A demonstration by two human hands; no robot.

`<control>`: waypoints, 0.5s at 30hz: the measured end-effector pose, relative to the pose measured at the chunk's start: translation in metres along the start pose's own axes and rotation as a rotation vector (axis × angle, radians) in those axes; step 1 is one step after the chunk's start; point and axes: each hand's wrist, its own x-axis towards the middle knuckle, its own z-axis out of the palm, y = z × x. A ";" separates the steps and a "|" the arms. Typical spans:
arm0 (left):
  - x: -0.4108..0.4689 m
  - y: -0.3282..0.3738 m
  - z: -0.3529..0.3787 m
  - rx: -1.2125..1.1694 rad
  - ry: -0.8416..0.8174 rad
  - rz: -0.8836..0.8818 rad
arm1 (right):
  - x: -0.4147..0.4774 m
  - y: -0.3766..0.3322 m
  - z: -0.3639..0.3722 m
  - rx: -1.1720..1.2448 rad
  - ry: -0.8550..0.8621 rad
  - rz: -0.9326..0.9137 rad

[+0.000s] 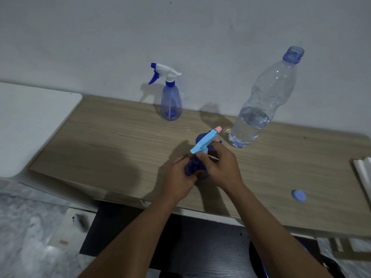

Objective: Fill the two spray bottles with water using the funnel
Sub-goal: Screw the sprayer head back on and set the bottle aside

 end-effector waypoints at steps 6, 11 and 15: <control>0.001 0.002 -0.005 0.054 -0.016 0.030 | -0.002 0.002 0.002 0.072 0.037 0.036; 0.009 -0.002 -0.018 0.053 -0.147 0.005 | 0.001 0.010 -0.004 0.021 -0.059 0.035; 0.007 -0.001 -0.015 0.038 -0.109 -0.011 | 0.000 0.008 0.003 0.030 0.008 0.050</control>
